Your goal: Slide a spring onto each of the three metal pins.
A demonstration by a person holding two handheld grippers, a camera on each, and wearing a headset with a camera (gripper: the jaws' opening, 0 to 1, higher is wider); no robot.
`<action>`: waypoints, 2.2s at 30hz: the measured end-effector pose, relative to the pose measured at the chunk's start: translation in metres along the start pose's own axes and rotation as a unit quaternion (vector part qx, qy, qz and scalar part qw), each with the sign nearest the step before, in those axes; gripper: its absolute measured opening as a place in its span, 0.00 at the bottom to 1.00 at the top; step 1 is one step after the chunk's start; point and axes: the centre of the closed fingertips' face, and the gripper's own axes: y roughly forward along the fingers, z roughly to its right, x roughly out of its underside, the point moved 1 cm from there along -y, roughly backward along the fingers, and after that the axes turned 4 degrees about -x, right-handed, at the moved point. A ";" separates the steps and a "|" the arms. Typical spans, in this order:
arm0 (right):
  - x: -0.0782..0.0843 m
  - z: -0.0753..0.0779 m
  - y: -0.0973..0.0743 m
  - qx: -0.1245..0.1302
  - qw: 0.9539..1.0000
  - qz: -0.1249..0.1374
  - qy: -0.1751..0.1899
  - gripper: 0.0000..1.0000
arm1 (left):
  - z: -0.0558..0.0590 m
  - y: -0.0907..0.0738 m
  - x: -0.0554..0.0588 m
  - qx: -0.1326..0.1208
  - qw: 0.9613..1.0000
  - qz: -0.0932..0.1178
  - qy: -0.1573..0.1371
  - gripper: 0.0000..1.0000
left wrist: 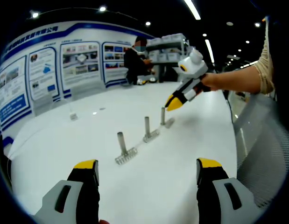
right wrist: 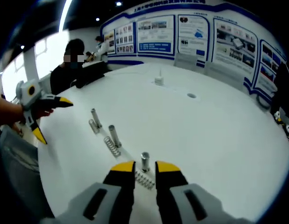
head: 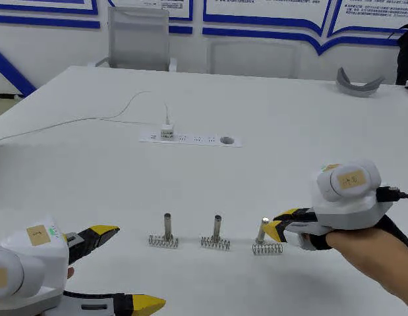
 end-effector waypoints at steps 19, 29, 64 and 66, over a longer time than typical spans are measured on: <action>0.034 -0.003 0.010 -0.066 0.994 -0.051 -0.073 0.21 | 0.001 0.000 0.003 -0.001 1.000 -0.003 -0.003 0.87; 0.040 -0.005 0.019 -0.081 0.990 -0.067 -0.092 0.20 | 0.003 0.000 0.005 -0.002 1.000 -0.005 -0.007 0.87; 0.051 -0.018 0.014 -0.106 0.980 -0.102 -0.133 0.11 | 0.022 0.005 0.007 0.027 1.000 -0.010 -0.003 0.83; 0.049 -0.021 0.012 -0.109 0.979 -0.101 -0.137 0.11 | 0.025 0.007 0.006 0.032 0.999 -0.010 -0.002 0.82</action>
